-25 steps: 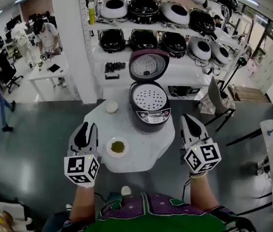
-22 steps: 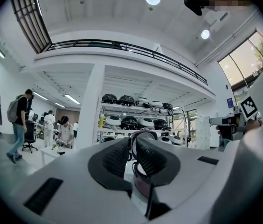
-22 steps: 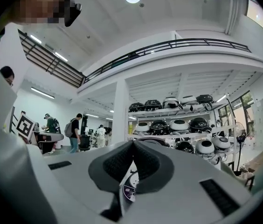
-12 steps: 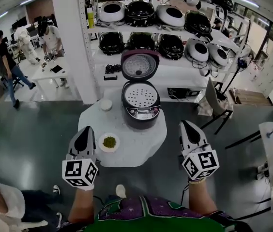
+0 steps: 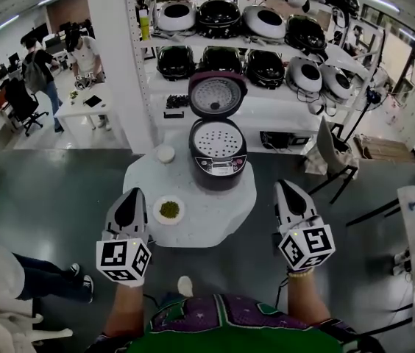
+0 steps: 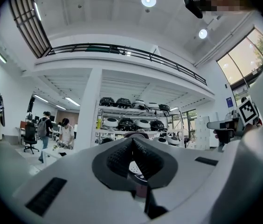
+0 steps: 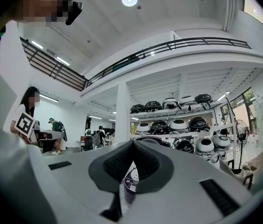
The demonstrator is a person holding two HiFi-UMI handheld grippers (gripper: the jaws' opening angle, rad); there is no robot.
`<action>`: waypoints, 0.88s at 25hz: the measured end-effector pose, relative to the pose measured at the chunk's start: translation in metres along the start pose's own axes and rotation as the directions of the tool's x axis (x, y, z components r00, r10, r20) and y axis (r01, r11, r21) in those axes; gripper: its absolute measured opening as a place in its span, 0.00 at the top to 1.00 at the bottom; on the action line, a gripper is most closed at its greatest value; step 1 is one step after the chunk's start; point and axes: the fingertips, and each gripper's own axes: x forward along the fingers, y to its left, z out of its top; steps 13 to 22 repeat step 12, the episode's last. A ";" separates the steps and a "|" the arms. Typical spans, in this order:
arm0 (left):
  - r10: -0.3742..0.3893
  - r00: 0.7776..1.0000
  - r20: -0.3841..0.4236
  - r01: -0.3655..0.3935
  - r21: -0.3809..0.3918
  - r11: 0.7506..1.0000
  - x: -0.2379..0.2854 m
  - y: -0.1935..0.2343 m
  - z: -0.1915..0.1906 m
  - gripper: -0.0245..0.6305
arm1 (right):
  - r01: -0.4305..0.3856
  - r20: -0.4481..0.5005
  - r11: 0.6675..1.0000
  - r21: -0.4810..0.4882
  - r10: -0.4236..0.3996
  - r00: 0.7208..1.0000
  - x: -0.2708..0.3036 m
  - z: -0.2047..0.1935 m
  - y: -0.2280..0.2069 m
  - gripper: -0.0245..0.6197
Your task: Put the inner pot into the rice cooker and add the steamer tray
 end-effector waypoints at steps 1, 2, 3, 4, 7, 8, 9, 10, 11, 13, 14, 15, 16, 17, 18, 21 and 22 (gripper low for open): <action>0.002 1.000 0.002 -0.002 0.000 1.000 -0.001 0.001 0.001 0.93 | -0.001 0.001 1.000 0.000 0.001 1.000 0.000 0.001 0.001 0.95; 0.003 1.000 0.005 -0.003 0.000 1.000 -0.001 0.002 0.002 0.93 | -0.002 0.002 1.000 0.000 0.002 1.000 0.001 0.001 0.002 0.95; 0.003 1.000 0.007 -0.003 0.000 1.000 -0.002 0.003 0.003 0.93 | -0.002 0.003 1.000 0.000 0.002 1.000 0.001 0.002 0.003 0.95; 0.003 1.000 0.008 -0.003 0.000 1.000 -0.003 0.004 0.004 0.93 | -0.003 0.004 1.000 -0.001 0.003 1.000 0.002 0.003 0.004 0.95; 0.006 1.000 0.007 -0.006 -0.001 1.000 -0.004 0.008 0.003 0.93 | -0.005 0.004 1.000 -0.004 0.005 1.000 0.005 0.002 0.007 0.95; 0.008 1.000 0.007 -0.008 -0.001 1.000 -0.004 0.009 0.003 0.93 | -0.006 0.003 1.000 -0.004 0.006 1.000 0.006 0.002 0.009 0.95; 0.009 1.000 0.007 -0.009 -0.002 1.000 -0.004 0.011 0.003 0.93 | -0.007 0.004 1.000 -0.004 0.007 1.000 0.007 0.002 0.010 0.95; 0.011 1.000 0.007 -0.011 -0.002 1.000 -0.005 0.013 0.002 0.93 | -0.008 0.004 1.000 -0.004 0.008 1.000 0.008 0.001 0.012 0.95; 0.012 1.000 0.007 -0.012 -0.002 1.000 -0.006 0.015 0.002 0.93 | -0.009 0.004 1.000 -0.005 0.009 1.000 0.008 0.001 0.014 0.95; 0.013 1.000 0.007 -0.013 -0.002 1.000 -0.007 0.017 0.002 0.93 | -0.010 0.004 1.000 -0.006 0.010 1.000 0.009 0.001 0.016 0.95; 0.013 1.000 0.007 -0.013 -0.002 1.000 -0.007 0.017 0.002 0.93 | -0.010 0.004 1.000 -0.006 0.010 1.000 0.009 0.001 0.016 0.95; 0.013 1.000 0.007 -0.013 -0.002 1.000 -0.007 0.017 0.002 0.93 | -0.010 0.004 1.000 -0.006 0.010 1.000 0.009 0.001 0.016 0.95; 0.013 1.000 0.007 -0.013 -0.002 1.000 -0.007 0.017 0.002 0.93 | -0.010 0.004 1.000 -0.006 0.010 1.000 0.009 0.001 0.016 0.95; 0.013 1.000 0.007 -0.013 -0.002 1.000 -0.007 0.017 0.002 0.93 | -0.010 0.004 1.000 -0.006 0.010 1.000 0.009 0.001 0.016 0.95; 0.013 1.000 0.007 -0.013 -0.002 1.000 -0.007 0.017 0.002 0.93 | -0.010 0.004 1.000 -0.006 0.010 1.000 0.009 0.001 0.016 0.95; 0.013 1.000 0.007 -0.013 -0.002 1.000 -0.007 0.017 0.002 0.93 | -0.010 0.004 1.000 -0.006 0.010 1.000 0.009 0.001 0.016 0.95; 0.013 1.000 0.007 -0.013 -0.002 1.000 -0.007 0.017 0.002 0.93 | -0.010 0.004 1.000 -0.006 0.010 1.000 0.009 0.001 0.016 0.95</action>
